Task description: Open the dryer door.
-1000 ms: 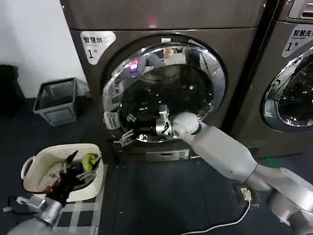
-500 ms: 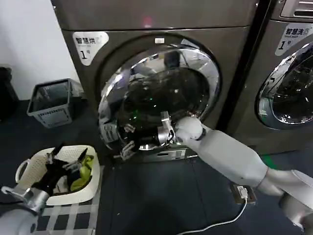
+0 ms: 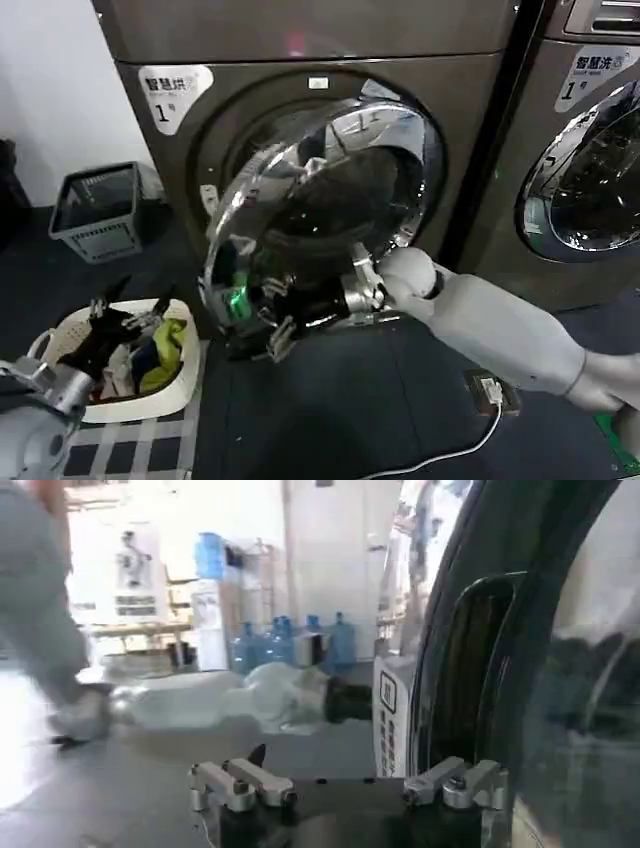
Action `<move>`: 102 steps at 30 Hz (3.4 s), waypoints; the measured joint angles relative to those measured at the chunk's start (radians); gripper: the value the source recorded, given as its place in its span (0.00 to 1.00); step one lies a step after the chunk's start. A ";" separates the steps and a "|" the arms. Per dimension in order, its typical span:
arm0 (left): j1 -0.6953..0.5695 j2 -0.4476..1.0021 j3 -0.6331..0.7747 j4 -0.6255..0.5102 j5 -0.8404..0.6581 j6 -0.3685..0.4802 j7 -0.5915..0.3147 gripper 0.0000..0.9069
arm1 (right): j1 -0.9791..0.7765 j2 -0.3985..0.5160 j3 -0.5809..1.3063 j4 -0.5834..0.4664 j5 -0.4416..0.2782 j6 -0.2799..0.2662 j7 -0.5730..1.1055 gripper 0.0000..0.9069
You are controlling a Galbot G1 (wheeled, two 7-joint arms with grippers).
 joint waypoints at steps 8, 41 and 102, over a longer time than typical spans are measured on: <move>-0.056 0.095 0.078 0.032 -0.021 -0.040 0.055 1.00 | -0.039 -0.082 0.030 0.034 -0.012 0.000 -0.105 1.00; -0.469 0.162 0.635 0.012 0.096 -0.091 0.174 1.00 | -0.420 -0.412 0.464 0.004 -0.111 0.125 -0.164 1.00; -0.725 -0.219 1.026 0.090 0.282 -0.048 0.102 1.00 | -1.894 0.255 2.337 -0.328 -0.812 -0.045 1.232 1.00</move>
